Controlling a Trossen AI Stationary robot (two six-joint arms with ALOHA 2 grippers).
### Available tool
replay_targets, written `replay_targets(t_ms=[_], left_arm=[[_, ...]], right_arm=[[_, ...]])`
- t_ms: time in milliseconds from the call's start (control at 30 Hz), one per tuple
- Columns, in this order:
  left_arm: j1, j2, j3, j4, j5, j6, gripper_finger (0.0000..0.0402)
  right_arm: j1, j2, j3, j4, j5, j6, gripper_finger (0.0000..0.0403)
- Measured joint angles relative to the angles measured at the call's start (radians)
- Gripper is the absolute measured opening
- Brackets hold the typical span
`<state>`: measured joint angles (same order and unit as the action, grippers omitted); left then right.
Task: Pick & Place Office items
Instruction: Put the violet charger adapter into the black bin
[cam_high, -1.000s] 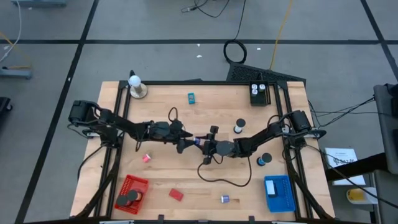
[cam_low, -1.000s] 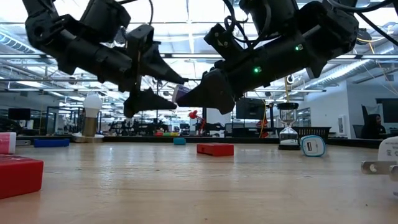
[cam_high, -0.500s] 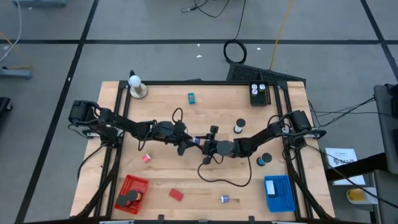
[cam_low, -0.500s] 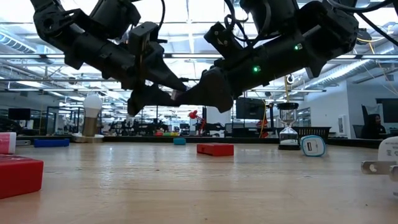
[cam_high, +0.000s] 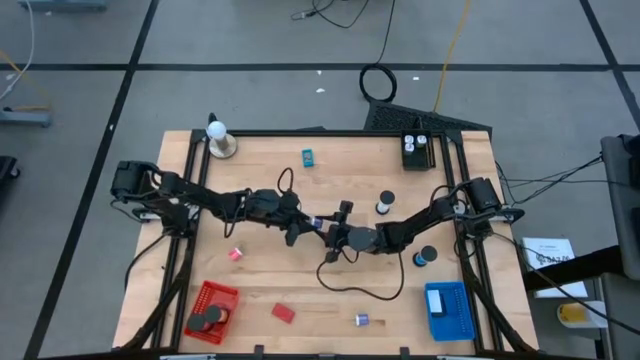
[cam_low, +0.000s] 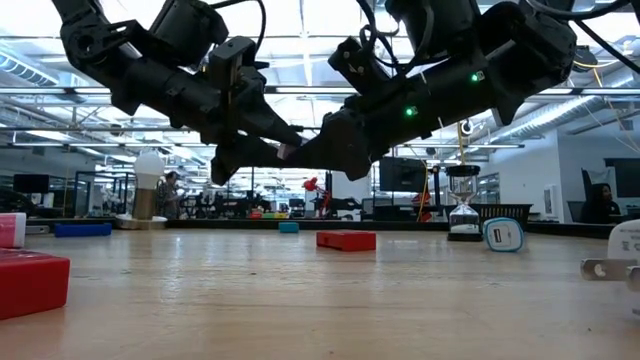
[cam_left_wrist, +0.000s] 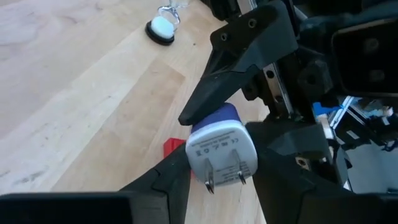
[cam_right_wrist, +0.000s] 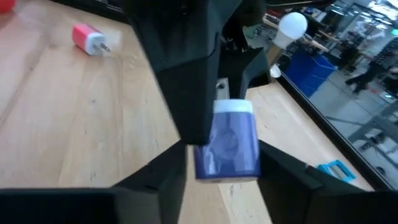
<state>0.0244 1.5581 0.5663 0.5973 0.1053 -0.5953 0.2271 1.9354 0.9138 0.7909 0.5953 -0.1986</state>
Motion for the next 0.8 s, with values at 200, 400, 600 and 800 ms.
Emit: replay_targets(t_ms=[200,400,600,800], left_arm=[[0.056,-0.017,0.0,-0.002,0.061,0.022,0.014],[0.121,-0.1,0.009,-0.109,0.072,0.067,0.0137],[0.195,-0.143,0.193,-0.628,-0.019,0.208,0.0137],[0.24,-0.022,0.456,-1.037,-0.126,0.334,0.0136]], right_arm=[[0.048,0.0,0.0,-0.026,0.179,-0.026,0.0248],[0.087,0.0,0.0,-0.043,0.273,-0.09,0.0287],[0.097,0.0,0.0,-0.053,0.292,-0.111,0.0243],[0.096,0.0,0.0,-0.069,0.291,-0.11,0.015]])
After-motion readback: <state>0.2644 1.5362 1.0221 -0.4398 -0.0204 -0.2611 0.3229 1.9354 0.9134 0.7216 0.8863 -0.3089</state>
